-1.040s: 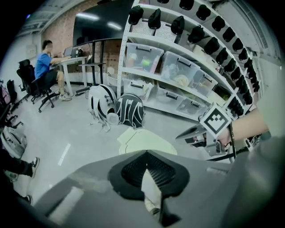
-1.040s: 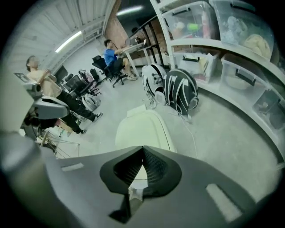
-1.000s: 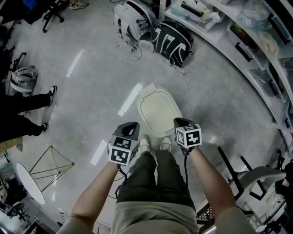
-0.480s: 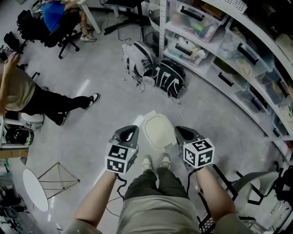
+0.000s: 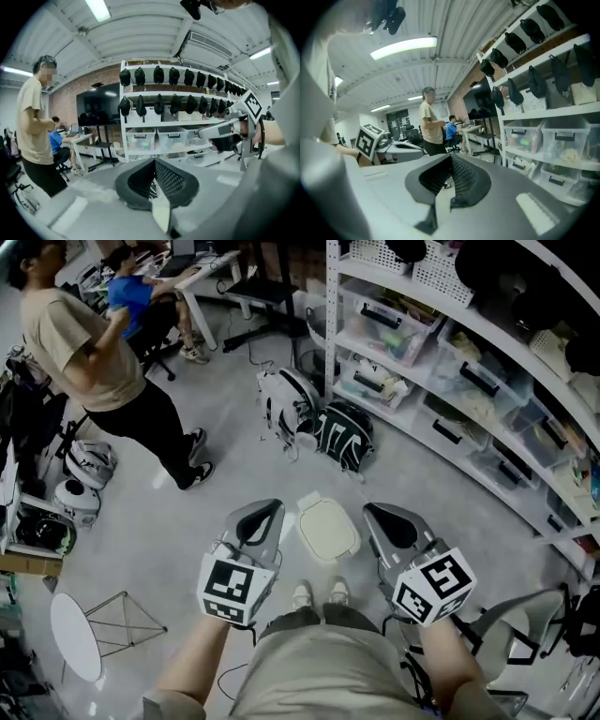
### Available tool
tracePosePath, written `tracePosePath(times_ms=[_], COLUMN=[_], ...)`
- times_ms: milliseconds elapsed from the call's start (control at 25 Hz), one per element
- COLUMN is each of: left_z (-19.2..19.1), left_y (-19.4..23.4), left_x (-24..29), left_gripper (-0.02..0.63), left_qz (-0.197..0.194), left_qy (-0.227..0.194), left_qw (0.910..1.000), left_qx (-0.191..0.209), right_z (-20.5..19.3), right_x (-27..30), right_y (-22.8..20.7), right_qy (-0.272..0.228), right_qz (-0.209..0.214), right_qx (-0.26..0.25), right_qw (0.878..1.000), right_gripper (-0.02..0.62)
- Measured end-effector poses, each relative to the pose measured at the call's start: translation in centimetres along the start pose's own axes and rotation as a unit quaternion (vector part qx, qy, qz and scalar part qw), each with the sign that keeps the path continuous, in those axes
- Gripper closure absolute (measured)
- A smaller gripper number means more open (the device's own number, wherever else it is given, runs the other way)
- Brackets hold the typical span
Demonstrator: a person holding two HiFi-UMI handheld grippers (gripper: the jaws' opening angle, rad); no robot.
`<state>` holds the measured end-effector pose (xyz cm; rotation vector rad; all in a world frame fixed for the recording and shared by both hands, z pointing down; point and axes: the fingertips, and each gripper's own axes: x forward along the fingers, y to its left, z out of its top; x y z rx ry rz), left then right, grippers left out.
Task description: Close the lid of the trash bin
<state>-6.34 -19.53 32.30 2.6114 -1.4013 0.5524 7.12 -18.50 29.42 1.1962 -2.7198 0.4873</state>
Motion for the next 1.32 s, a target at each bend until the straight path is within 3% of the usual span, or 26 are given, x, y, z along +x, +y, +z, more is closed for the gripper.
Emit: tracePosePath(times_ms=[160,320,480,1320], left_z=[4.4,7.6,9.2,11.2], left_y=[-0.8,-1.7,-2.1,-1.1], left_x=[-2.7,-5.4,-6.9,-8.0], left_gripper=[0.603,0.603,0.603,0.603], left_qz=[0.004,0.008,0.01,0.03], left_qy=[-0.043,-0.081,-0.101,-0.113], left_qw=[0.9986,0.9967,0.9948,0.9929], left_qx=[0.031,0.006,0.009,0.018], right_z=[5.2,9.0,11.3,12.0], right_x=[-2.6,-4.7,-5.6,-4.6], right_y=[3.0,5.6,7.2,7.0], right_qy=[-0.05,-0.087,-0.108,-0.1], right_qz=[0.014,0.024,0.036,0.045], right_qx=[-0.039,-0.072,-0.097,-0.103], right_qw=[0.998,0.993,0.989,0.989], right_gripper=[0.592,0.592,0.592,0.592])
